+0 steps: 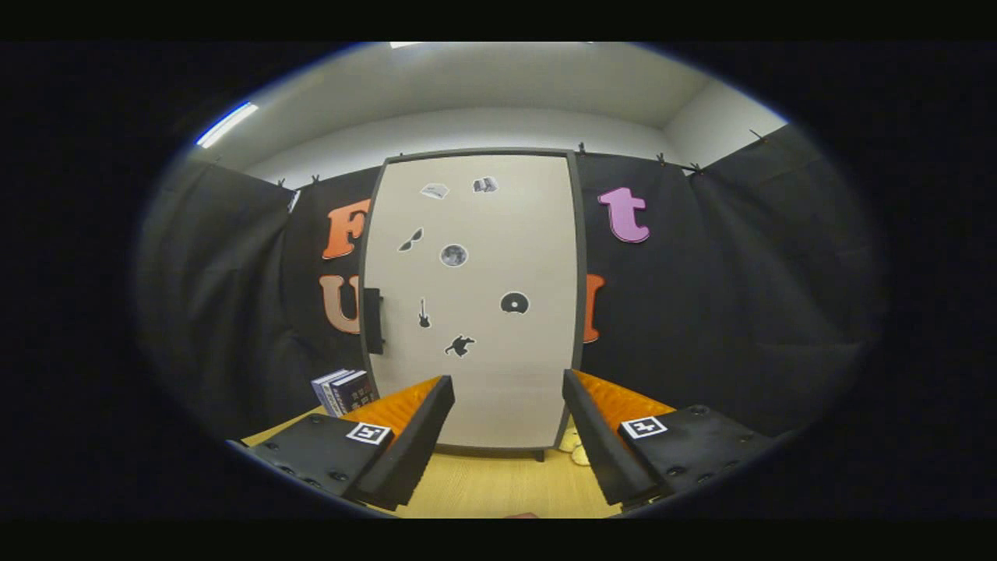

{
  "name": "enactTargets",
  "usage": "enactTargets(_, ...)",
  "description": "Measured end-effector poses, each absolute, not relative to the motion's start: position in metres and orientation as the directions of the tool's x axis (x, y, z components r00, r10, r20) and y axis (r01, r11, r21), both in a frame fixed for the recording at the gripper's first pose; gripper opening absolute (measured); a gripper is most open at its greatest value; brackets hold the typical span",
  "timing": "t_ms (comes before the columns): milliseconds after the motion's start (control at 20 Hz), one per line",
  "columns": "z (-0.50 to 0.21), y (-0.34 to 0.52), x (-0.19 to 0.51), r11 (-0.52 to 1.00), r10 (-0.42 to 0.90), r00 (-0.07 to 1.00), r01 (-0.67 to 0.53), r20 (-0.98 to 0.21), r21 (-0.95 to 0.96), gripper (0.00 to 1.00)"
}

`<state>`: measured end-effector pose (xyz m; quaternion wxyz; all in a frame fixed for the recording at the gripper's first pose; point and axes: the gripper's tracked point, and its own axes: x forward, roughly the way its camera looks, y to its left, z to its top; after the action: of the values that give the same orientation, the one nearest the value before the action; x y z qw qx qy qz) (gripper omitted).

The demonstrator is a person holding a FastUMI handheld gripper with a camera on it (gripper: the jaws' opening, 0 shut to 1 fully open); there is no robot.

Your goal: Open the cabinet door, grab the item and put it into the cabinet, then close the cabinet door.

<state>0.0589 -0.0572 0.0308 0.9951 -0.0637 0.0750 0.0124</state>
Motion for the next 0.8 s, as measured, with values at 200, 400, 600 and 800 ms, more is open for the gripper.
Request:
enactTargets(200,0.034,-0.081,0.042,0.985,-0.001,0.991,-0.022,-0.136,-0.172,0.92)
enactTargets(400,0.029,-0.090,0.026,0.987,0.015,0.989,-0.038,-0.147,-0.154,0.92)
enactTargets(600,0.026,-0.103,0.017,0.991,0.017,0.990,-0.036,-0.143,-0.130,0.92)
enactTargets(800,0.030,-0.114,0.004,0.993,-0.001,0.991,-0.014,-0.131,-0.117,0.92)
